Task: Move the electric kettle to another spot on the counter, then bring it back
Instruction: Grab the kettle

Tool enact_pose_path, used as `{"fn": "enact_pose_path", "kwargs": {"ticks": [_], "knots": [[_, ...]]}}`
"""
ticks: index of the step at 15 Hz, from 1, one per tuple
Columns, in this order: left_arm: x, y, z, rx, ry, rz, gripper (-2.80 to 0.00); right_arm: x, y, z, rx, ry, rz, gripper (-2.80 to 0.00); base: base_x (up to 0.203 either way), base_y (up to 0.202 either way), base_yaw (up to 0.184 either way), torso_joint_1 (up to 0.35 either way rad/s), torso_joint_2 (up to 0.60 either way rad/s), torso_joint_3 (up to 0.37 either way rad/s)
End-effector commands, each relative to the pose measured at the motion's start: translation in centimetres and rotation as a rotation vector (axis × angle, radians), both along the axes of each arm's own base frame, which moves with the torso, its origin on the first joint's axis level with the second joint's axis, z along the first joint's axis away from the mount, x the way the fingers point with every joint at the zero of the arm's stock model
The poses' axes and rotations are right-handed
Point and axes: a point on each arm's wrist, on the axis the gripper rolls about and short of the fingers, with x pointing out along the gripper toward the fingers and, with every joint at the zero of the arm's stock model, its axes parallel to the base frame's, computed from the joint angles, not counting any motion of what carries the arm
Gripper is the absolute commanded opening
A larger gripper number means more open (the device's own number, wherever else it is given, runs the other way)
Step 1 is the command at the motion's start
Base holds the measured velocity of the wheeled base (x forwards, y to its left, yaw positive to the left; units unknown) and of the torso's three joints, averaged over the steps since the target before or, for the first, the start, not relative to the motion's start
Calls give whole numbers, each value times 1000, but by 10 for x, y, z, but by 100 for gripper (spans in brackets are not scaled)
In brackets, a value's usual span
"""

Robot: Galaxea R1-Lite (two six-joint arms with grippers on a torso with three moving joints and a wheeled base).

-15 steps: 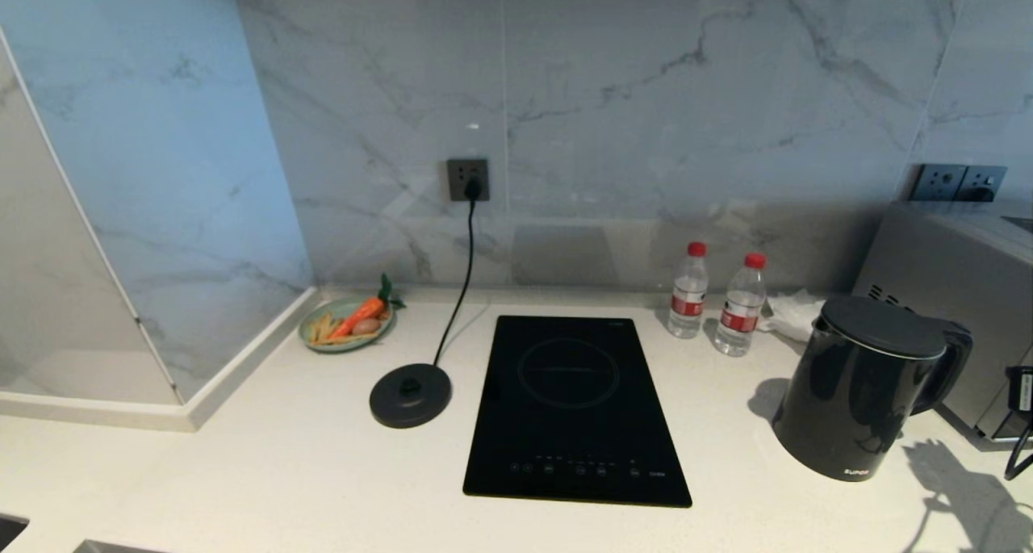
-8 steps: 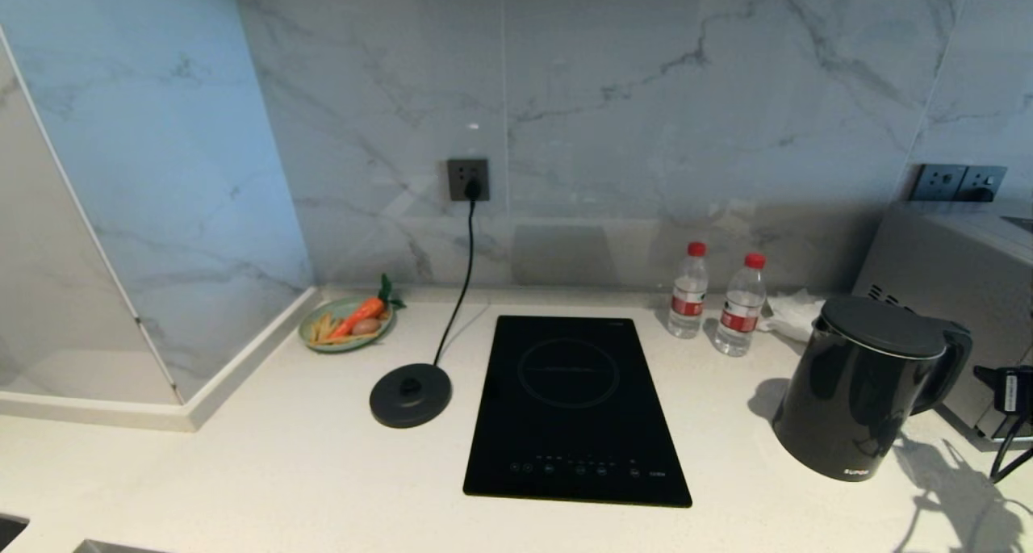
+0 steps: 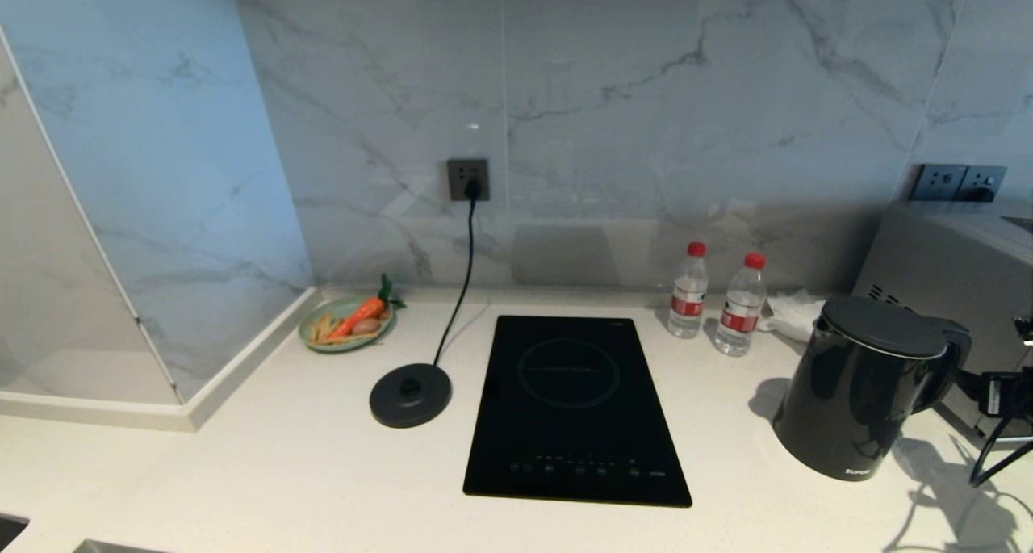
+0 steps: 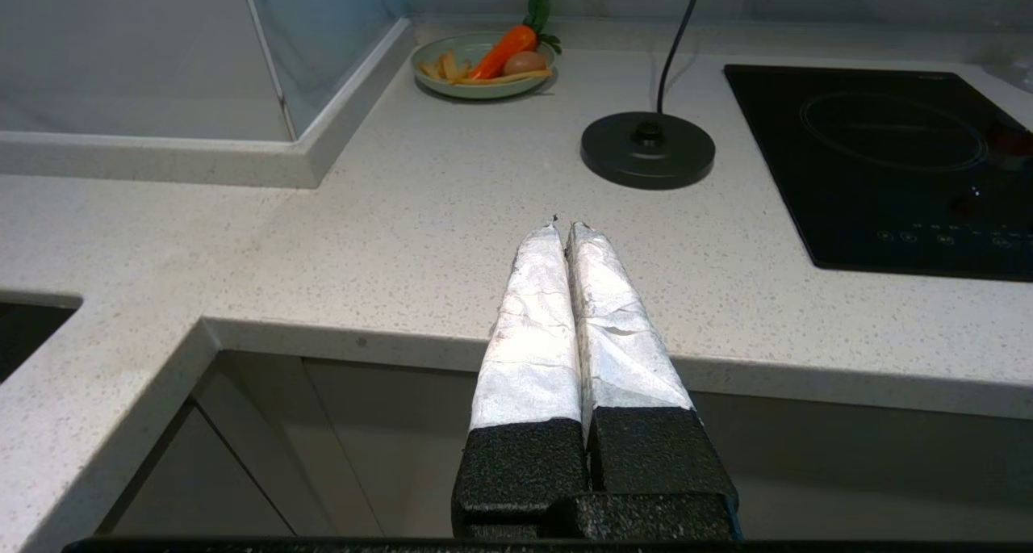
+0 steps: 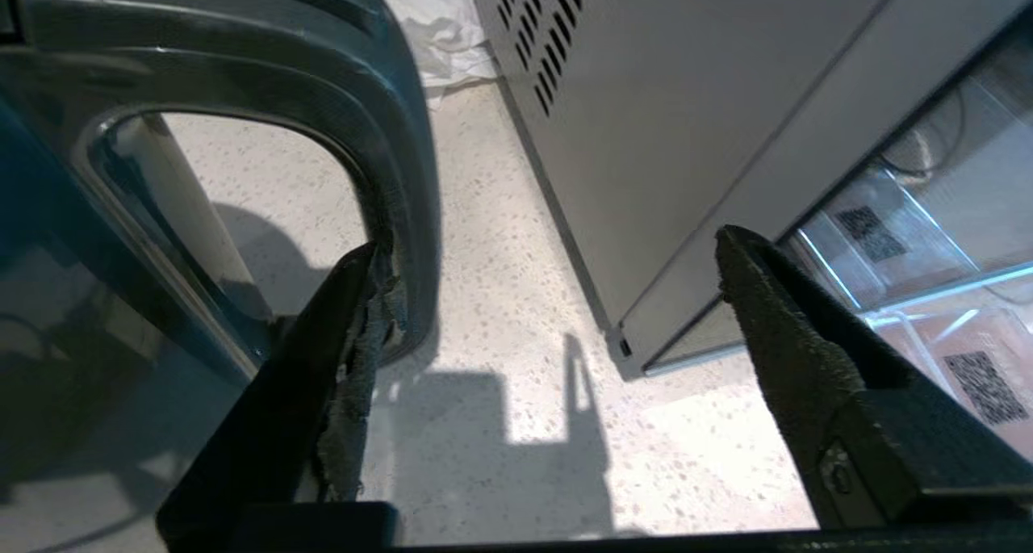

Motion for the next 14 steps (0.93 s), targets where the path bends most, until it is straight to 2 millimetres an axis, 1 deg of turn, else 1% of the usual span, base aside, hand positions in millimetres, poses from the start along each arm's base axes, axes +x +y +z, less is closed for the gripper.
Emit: {"fn": "enact_pose_path", "kwargs": {"ticks": [1, 5, 8, 11, 14], "knots": [[0, 0, 0, 0, 0, 0, -280, 4, 5, -5, 7, 9, 24, 0, 0, 0, 0, 0, 0, 0], [0, 0, 0, 0, 0, 1, -280, 7, 23, -2, -24, -33, 77, 0, 0, 0, 0, 0, 0, 0], [0, 0, 0, 0, -1, 2, -280, 11, 23, -1, -32, -43, 82, 0, 0, 0, 0, 0, 0, 0], [0, 0, 0, 0, 0, 2, -280, 17, 18, -2, -39, -53, 77, 0, 0, 0, 0, 0, 0, 0], [0, 0, 0, 0, 0, 0, -280, 14, 20, -6, -26, -37, 77, 0, 0, 0, 0, 0, 0, 0]]}}
